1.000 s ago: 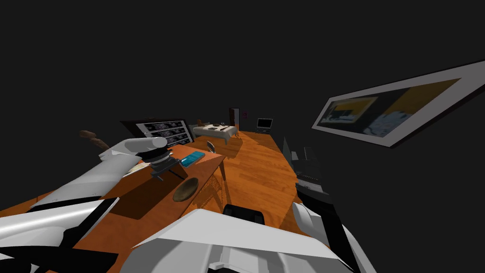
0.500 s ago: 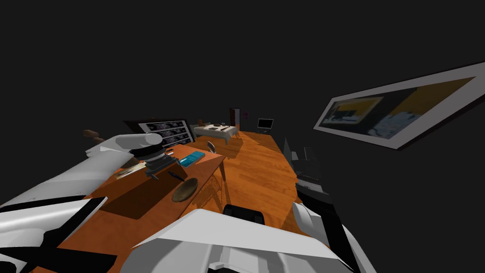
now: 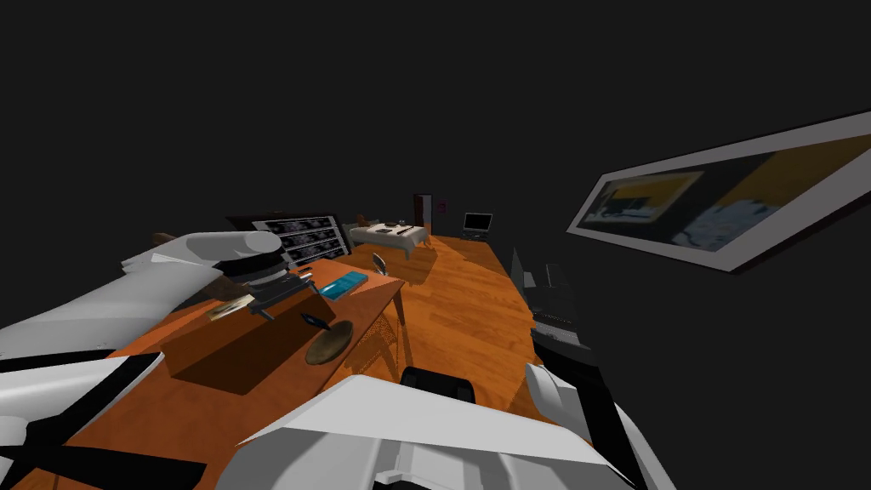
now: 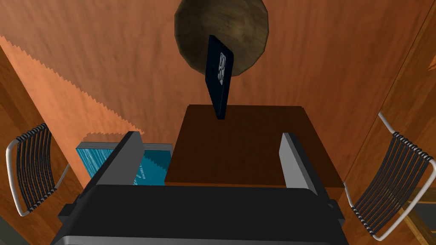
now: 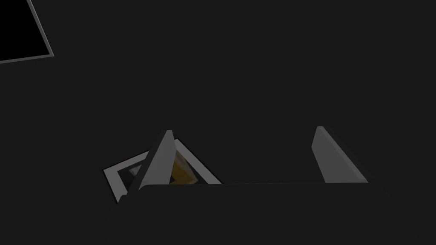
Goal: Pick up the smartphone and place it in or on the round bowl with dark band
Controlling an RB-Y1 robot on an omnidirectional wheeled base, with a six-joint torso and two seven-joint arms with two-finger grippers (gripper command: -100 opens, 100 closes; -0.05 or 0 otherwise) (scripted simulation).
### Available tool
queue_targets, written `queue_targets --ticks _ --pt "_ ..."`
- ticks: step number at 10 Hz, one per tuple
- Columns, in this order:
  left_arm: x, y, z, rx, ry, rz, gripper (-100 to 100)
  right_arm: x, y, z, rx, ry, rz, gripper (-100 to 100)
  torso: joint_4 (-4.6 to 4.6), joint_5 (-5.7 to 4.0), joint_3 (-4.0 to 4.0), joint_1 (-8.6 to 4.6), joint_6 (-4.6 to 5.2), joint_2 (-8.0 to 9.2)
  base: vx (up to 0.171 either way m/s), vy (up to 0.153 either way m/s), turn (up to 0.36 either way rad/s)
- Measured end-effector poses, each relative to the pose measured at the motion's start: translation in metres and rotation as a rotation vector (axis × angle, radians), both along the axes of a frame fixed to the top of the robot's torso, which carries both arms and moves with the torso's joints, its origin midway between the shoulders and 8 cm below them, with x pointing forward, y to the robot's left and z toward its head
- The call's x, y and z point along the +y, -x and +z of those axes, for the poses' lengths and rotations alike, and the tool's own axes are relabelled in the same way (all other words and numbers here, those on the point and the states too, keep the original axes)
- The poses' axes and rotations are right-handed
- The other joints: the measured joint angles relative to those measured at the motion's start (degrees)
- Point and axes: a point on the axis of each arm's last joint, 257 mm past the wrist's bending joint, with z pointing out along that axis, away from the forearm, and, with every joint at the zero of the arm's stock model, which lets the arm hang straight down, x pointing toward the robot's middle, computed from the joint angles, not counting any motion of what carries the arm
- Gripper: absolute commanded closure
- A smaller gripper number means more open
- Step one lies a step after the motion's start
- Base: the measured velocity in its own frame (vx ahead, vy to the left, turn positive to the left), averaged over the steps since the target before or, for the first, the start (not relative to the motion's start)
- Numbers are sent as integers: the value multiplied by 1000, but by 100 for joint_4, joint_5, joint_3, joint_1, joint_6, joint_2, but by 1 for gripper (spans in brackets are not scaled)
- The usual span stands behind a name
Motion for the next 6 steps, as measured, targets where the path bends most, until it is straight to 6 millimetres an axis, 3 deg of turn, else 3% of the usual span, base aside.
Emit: queue_targets --ticks 1,6 --pt "0 0 1 0 0 0 0 0 0 0 0 0 0 0 0 2 1 4 1 3 0 0 0" --pt "0 0 1 0 0 0 0 0 0 0 0 0 0 0 2 3 5 8 0 8 0 0 0"
